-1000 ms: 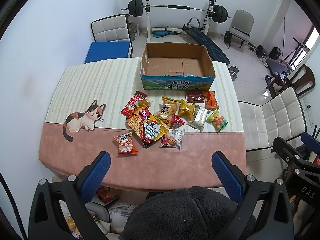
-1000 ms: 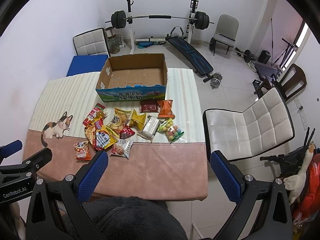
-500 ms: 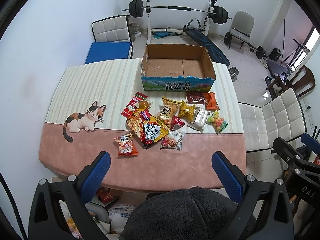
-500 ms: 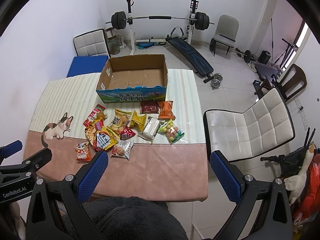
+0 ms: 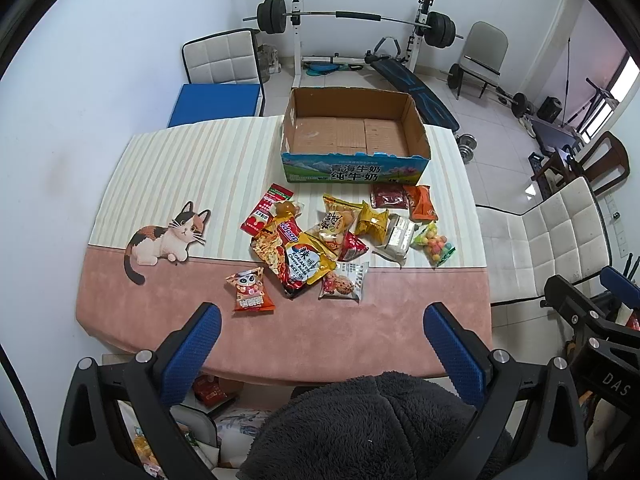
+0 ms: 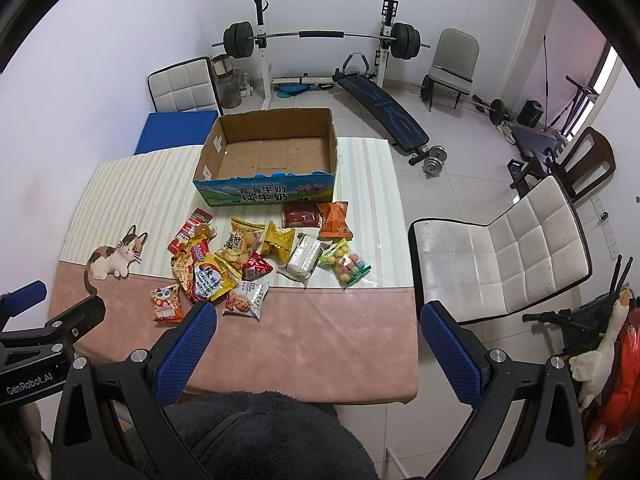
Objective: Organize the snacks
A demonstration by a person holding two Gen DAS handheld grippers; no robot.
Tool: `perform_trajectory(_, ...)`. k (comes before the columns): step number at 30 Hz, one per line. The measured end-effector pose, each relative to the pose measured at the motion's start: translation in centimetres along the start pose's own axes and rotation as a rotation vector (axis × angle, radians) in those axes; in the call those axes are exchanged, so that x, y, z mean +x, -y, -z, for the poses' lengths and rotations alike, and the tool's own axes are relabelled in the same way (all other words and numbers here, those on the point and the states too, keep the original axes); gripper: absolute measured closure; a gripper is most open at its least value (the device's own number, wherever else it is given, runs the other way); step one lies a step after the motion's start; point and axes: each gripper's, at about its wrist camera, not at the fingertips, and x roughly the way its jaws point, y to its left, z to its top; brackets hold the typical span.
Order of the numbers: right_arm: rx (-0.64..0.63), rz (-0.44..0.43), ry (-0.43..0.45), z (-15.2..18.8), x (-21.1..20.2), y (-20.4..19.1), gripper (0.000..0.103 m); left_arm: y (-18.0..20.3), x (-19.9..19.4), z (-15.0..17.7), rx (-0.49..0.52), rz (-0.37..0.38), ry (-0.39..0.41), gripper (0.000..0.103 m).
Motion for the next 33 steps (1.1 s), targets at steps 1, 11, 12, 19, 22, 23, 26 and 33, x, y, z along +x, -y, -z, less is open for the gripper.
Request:
perform_trajectory(1,0.0,-0.003,-0.002,0.0,0.0,-0.1,0.0,0.1,0.0,0.0,0.001,0.001,-0.001,0.0)
perform_trajectory(11,0.033,-0.049,-0.032,-0.6,2.3,0.3,0.0,-0.6,1.5,-0.9,-0.04,-0.004,-0.014,0.0)
perform_trajectory(12,0.042,-0.058,-0.035,-0.8,2.8,0.5,0.0,-1.0,2.2,-1.2,-0.06,-0.008,-0.021,0.0)
perform_trajectory(19,0.137,-0.174,-0.192,-3.1,13.6,0.8,0.0,-6.6,12.9,-3.7,-0.262,0.023,-0.203,0.0)
perform_trajectory(22,0.17,-0.201,-0.273,-3.8,19.8,0.0,0.0,-8.7,18.5,-4.2,-0.351,0.045,-0.3,0.0)
perform_trajectory(23,0.174,-0.204,-0.295,-4.0,21.7,-0.4,0.0,-9.2,20.1,-4.2,-0.378,0.054,-0.325,0.0)
perform_trajectory(26,0.187,-0.225,-0.386,-4.4,27.8,-2.0,0.0,-10.7,26.0,-4.4,-0.478,0.102,-0.421,0.0)
perform_trajectory(33,0.251,-0.3,-0.517,-5.7,37.9,-6.2,0.001,-13.1,36.7,-4.4,-0.656,0.171,-0.561,0.0)
